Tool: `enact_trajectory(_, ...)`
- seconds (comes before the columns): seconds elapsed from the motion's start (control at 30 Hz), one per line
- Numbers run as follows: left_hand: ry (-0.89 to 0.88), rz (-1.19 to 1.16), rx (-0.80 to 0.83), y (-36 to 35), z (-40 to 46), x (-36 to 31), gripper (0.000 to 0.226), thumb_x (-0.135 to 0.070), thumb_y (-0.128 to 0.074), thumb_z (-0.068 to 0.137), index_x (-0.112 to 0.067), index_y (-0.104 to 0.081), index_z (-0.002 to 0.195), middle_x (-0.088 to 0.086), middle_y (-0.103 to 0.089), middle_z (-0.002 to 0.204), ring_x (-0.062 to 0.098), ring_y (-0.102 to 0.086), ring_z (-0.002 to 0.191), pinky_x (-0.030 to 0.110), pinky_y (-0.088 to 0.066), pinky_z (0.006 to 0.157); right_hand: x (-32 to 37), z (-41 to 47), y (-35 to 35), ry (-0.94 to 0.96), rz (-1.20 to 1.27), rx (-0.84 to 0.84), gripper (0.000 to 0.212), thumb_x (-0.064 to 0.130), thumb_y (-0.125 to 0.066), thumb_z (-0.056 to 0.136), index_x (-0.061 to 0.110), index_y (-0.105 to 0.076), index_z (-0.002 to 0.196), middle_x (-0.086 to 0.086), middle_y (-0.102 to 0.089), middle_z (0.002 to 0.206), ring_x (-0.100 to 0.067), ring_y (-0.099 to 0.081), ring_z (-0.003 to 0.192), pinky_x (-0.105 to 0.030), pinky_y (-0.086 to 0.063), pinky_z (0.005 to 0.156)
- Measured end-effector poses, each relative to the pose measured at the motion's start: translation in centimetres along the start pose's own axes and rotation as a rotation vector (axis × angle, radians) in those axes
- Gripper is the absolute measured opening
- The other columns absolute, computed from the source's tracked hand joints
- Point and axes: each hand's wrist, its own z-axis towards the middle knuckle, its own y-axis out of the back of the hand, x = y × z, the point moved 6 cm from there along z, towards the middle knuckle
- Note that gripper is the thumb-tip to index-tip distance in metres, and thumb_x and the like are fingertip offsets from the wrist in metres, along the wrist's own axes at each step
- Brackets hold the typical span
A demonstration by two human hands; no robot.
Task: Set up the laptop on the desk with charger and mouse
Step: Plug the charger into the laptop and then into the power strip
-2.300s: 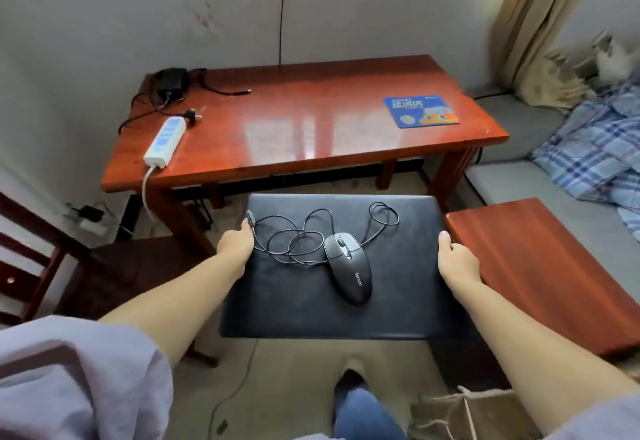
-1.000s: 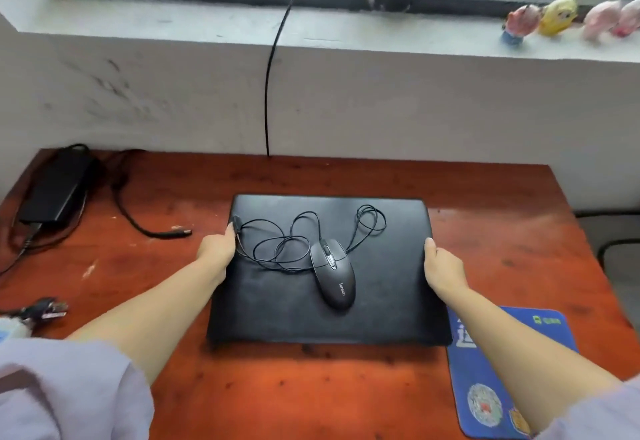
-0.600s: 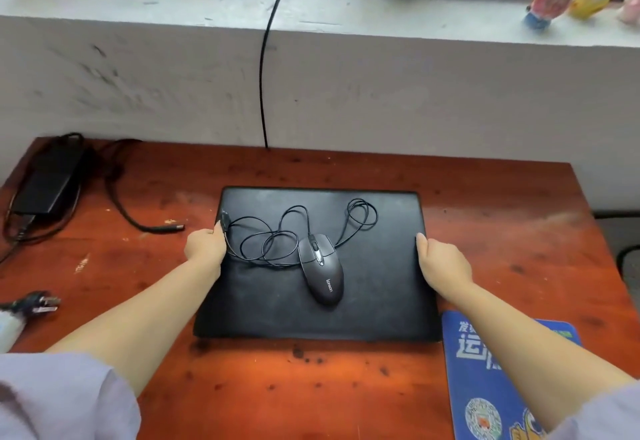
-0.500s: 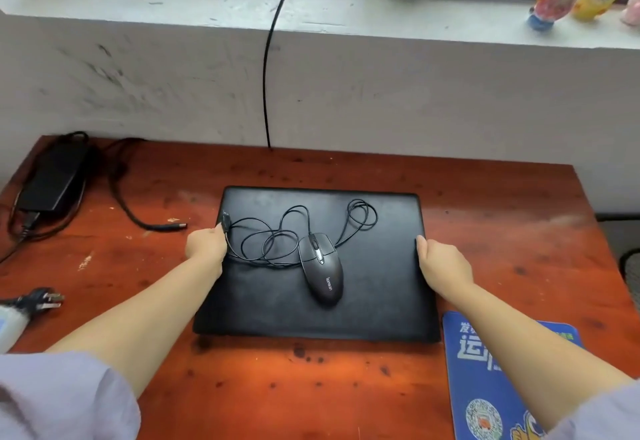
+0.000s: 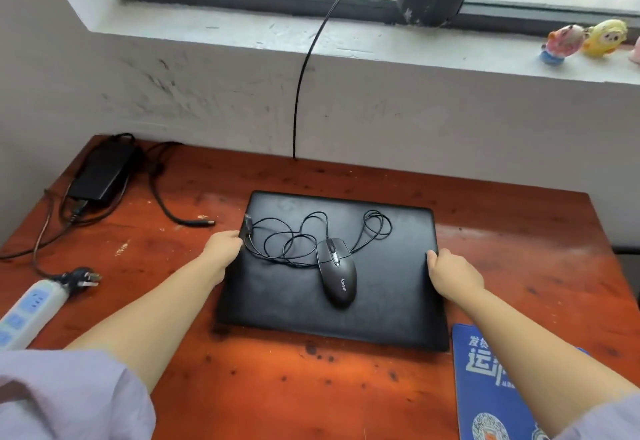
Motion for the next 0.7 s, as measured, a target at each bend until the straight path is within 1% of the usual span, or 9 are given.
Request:
enact_trajectory(0.07,-0.018,-0.015,0.042,0.3,-0.4,0.5,0.046,0.001,-0.041,0.088,-0.010,-0.055,0.131,0.004,-0.057,0.131,0.021,-0.051,0.121,0.031,-0.041,0.099,1.1,-0.2,1.3,-0.019,0.028,-0.073,0.039,0.031,-0.030,0.098,0.001,-0.047,0.116,-0.025,-0.053,0.122,-0.041,-0.054,0.111,-0.044,-0.043,0.086)
enact_trajectory(0.1,-0.028,-0.013,0.065,0.3,-0.5,0.8,0.047,0.001,-0.040,0.089,-0.011,-0.054,0.132,0.004,-0.058,0.128,0.020,-0.052,0.117,0.030,-0.041,0.094,1.9,-0.4,2.1,-0.016,0.044,-0.123,0.036,0.027,-0.033,0.097,0.001,-0.045,0.118,-0.025,-0.051,0.124,-0.042,-0.052,0.113,-0.045,-0.042,0.088)
enact_trajectory(0.17,-0.064,0.000,0.114,0.5,-0.4,1.0,0.045,0.001,-0.039,0.089,-0.011,-0.058,0.127,0.006,-0.063,0.116,0.020,-0.054,0.100,0.026,-0.043,0.074,4.2,-0.7,3.7,0.016,0.068,-0.231,0.034,0.021,-0.039,0.094,0.002,-0.045,0.121,-0.025,-0.049,0.123,-0.043,-0.048,0.114,-0.047,-0.042,0.089)
enact_trajectory(0.2,-0.090,0.009,0.119,0.8,-0.2,0.9,0.042,0.001,-0.038,0.090,-0.011,-0.060,0.124,0.006,-0.064,0.113,0.020,-0.055,0.096,0.025,-0.043,0.068,5.6,-0.8,4.3,0.044,0.072,-0.274,0.034,0.019,-0.041,0.093,0.002,-0.045,0.123,-0.025,-0.049,0.122,-0.043,-0.048,0.114,-0.048,-0.043,0.089)
enact_trajectory(0.33,-0.329,0.236,0.056,3.3,1.4,-1.2,0.033,-0.004,-0.041,0.092,-0.011,-0.064,0.115,0.010,-0.067,0.114,0.029,-0.062,0.101,0.031,-0.047,0.081,13.4,-1.5,5.4,0.174,0.089,-0.360,0.033,0.020,-0.043,0.093,0.007,-0.049,0.122,-0.021,-0.053,0.121,-0.040,-0.049,0.112,-0.046,-0.042,0.088)
enact_trajectory(0.4,-0.463,0.412,0.040,4.8,2.3,-2.4,0.032,-0.006,-0.044,0.092,-0.013,-0.064,0.116,0.006,-0.066,0.115,0.026,-0.062,0.104,0.025,-0.042,0.082,17.7,-2.1,5.1,0.218,0.103,-0.383,0.031,0.021,-0.043,0.093,0.009,-0.051,0.121,-0.018,-0.055,0.119,-0.038,-0.049,0.112,-0.045,-0.043,0.087)
enact_trajectory(0.47,-0.591,0.552,0.051,6.0,3.5,-3.3,0.033,-0.009,-0.044,0.091,-0.015,-0.063,0.118,0.005,-0.064,0.117,0.024,-0.059,0.109,0.027,-0.044,0.090,22.1,-2.7,4.3,0.274,0.112,-0.393,0.031,0.021,-0.042,0.094,0.010,-0.052,0.121,-0.015,-0.056,0.119,-0.035,-0.050,0.111,-0.044,-0.042,0.086)
enact_trajectory(0.6,-0.753,0.737,0.152,7.5,5.8,-3.4,0.033,-0.012,-0.045,0.091,-0.017,-0.061,0.120,0.006,-0.062,0.116,0.023,-0.054,0.114,0.036,-0.045,0.097,29.1,-3.4,1.5,0.345,0.071,-0.320,0.031,0.023,-0.040,0.095,0.012,-0.051,0.122,-0.010,-0.056,0.120,-0.030,-0.050,0.112,-0.043,-0.040,0.088)
enact_trajectory(0.7,-0.888,0.826,0.177,7.8,6.6,-3.0,0.033,-0.014,-0.050,0.090,-0.016,-0.061,0.120,0.007,-0.060,0.115,0.025,-0.052,0.112,0.037,-0.046,0.094,32.2,-2.9,-0.3,0.365,0.031,-0.263,0.031,0.024,-0.038,0.095,0.014,-0.053,0.120,-0.008,-0.056,0.120,-0.029,-0.050,0.111,-0.041,-0.039,0.088)
